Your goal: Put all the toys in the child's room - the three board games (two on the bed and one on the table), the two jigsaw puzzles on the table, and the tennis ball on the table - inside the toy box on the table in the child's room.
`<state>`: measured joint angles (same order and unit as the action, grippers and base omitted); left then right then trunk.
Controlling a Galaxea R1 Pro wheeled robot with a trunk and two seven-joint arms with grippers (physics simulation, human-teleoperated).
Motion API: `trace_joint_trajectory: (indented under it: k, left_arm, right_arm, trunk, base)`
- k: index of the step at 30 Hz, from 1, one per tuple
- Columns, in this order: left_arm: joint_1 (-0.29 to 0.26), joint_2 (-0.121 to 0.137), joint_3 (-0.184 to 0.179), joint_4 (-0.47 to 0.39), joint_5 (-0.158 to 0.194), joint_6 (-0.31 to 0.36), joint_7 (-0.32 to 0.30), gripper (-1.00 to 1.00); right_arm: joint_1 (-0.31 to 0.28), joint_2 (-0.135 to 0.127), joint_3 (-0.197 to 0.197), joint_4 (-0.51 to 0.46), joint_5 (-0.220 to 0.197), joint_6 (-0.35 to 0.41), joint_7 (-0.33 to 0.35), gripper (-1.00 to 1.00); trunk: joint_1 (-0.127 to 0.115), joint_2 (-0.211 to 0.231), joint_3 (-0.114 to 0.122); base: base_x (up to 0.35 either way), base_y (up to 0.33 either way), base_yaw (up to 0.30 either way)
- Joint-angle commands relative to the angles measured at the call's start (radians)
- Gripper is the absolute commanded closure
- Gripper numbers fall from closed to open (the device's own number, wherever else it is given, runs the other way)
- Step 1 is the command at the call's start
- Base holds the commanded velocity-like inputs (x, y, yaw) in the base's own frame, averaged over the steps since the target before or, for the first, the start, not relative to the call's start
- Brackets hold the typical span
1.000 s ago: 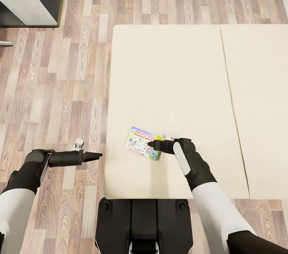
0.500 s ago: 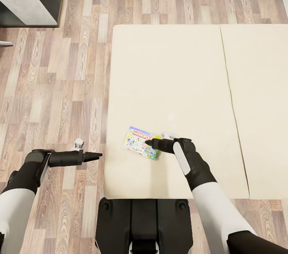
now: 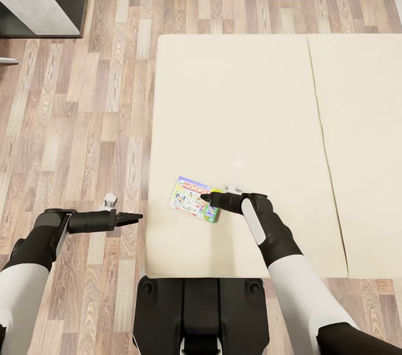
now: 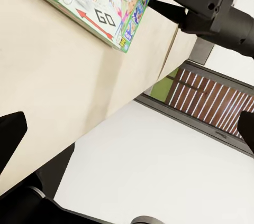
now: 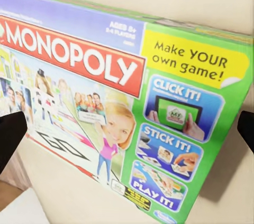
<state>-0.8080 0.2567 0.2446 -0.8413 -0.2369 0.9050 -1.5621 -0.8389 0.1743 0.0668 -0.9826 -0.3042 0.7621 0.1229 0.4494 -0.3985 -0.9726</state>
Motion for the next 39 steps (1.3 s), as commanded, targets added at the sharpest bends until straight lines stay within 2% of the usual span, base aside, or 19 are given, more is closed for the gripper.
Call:
trace_joint_trajectory:
  k: [1, 16, 39]
  left_arm:
    - [0.0, -0.001, 0.002, -0.001, -0.011, 0.01, -0.009, -1.0]
    - [0.0, 0.0, 0.002, -0.001, -0.01, 0.01, -0.009, -1.0]
    - [0.0, -0.001, 0.002, -0.001, -0.011, 0.011, -0.009, -1.0]
  right_arm:
    - [0.0, 0.0, -0.001, -0.001, 0.005, 0.003, 0.005, -1.0]
    - [0.0, 0.0, -0.001, 0.038, 0.023, -0.061, -0.004, -1.0]
    - [0.0, 0.0, -0.001, 0.053, 0.022, -0.066, -0.005, -1.0]
  trunk:
    - [0.001, -0.002, -0.001]
    - [0.001, -0.002, -0.001]
    - [0.001, -0.002, -0.01]
  base:
    - [0.0, 0.0, 0.0]
    - [0.0, 0.0, 0.0]
    - [0.0, 0.0, 0.0]
